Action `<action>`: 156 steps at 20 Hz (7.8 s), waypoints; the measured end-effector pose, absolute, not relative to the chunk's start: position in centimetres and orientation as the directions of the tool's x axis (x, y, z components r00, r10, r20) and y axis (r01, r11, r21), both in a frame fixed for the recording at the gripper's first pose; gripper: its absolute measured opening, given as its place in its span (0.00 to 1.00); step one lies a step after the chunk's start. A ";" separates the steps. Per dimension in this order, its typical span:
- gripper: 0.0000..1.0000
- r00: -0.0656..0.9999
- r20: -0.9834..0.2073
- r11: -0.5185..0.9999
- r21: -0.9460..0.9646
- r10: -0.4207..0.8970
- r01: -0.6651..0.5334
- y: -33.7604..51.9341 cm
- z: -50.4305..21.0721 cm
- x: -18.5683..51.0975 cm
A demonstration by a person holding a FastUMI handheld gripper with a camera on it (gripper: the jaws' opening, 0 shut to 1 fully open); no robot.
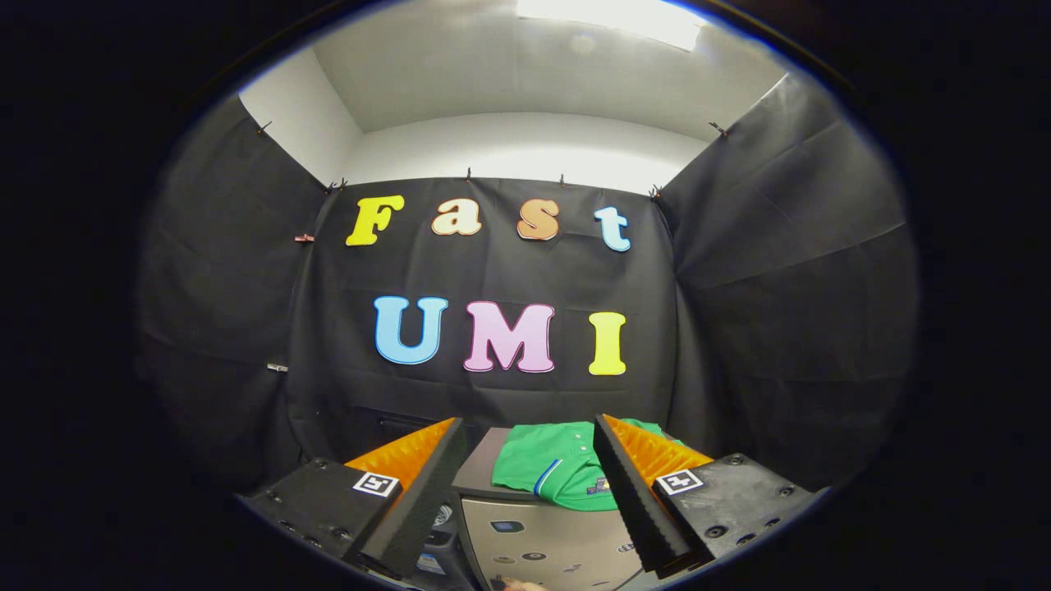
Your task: Put the clothes into the washing machine and then close the washing machine lid.
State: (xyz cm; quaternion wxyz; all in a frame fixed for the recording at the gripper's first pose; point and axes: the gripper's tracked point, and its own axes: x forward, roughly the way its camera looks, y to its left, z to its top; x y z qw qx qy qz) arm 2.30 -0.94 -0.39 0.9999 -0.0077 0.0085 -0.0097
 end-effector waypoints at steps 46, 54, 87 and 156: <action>0.99 0.697 -0.707 0.987 -0.008 -0.117 0.158 -11.7 -21.5 30.9; 1.00 0.613 -0.784 0.976 0.045 -0.098 0.213 -12.5 -23.1 31.1; 0.05 0.903 -0.427 0.996 0.090 0.046 -0.008 -0.7 -2.1 30.2; 0.99 0.708 -0.402 0.811 0.205 0.581 -0.548 31.6 -26.1 36.5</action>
